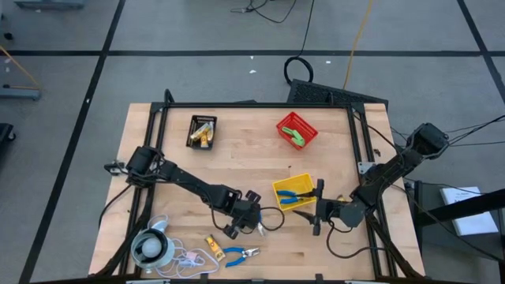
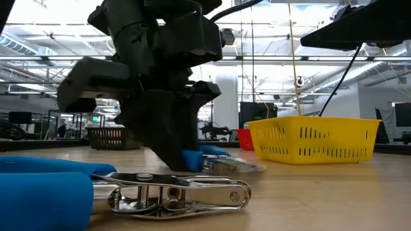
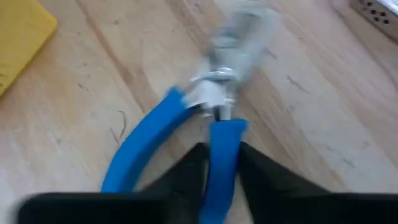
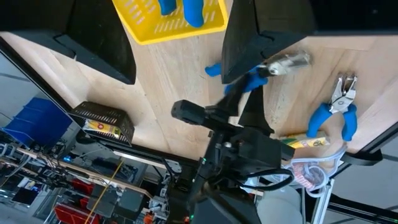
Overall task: Pick & Place School Supplies
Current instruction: Put the blue punch plier into the yellow bin
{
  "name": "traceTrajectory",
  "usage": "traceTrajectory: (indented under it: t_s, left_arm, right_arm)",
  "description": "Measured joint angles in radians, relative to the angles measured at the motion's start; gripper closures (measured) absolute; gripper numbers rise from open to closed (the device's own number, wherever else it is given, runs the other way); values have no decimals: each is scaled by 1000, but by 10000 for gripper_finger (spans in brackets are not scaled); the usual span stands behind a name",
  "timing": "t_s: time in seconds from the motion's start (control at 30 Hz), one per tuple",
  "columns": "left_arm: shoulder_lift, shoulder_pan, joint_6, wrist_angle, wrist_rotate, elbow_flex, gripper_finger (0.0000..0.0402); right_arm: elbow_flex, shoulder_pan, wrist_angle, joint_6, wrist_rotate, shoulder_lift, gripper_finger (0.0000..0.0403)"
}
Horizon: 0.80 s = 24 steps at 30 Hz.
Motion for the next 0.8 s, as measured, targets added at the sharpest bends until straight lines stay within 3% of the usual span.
traceTrajectory:
  t_s: [0.07, 0.3, 0.5, 0.67, 0.8]
  left_arm:
    - [-2, -1, -4, -22, -23, 0, 360]
    - [-30, -2, -52, -56, -189, -1, 361]
    - [-157, 4, -62, -87, -260, -1, 361]
    - [-225, 23, -64, -39, -267, -1, 361]
    - [-211, 76, -51, 58, -209, 0, 361]
  right_arm:
    - [0, 0, 0, 3, 0, 0, 177]
    - [0, 5, 0, 8, 0, 0, 177]
    - [0, 10, -6, 17, 6, 0, 177]
    - [0, 23, -4, -34, 112, 0, 177]
    - [0, 51, 4, -88, 224, -19, 177]
